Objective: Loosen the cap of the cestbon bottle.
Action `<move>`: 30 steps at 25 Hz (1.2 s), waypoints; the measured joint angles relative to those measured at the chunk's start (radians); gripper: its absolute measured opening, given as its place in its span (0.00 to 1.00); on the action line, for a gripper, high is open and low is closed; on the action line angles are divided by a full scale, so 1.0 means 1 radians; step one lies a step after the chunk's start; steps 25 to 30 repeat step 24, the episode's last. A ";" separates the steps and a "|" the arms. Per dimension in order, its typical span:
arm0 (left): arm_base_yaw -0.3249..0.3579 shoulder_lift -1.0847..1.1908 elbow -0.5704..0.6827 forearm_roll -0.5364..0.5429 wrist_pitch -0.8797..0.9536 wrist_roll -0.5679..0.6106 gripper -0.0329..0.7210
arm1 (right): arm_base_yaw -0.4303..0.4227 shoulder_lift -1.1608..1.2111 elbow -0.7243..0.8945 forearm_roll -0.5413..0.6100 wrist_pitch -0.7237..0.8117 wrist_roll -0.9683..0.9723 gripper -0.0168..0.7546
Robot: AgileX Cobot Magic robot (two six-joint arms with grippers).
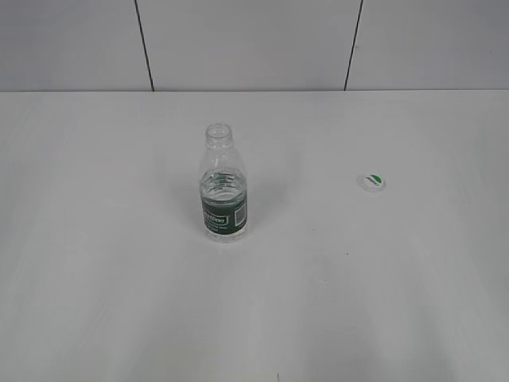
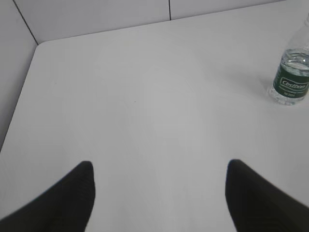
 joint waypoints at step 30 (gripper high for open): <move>0.000 0.000 0.002 0.001 0.000 0.000 0.68 | 0.000 0.000 0.000 0.000 -0.001 0.000 0.78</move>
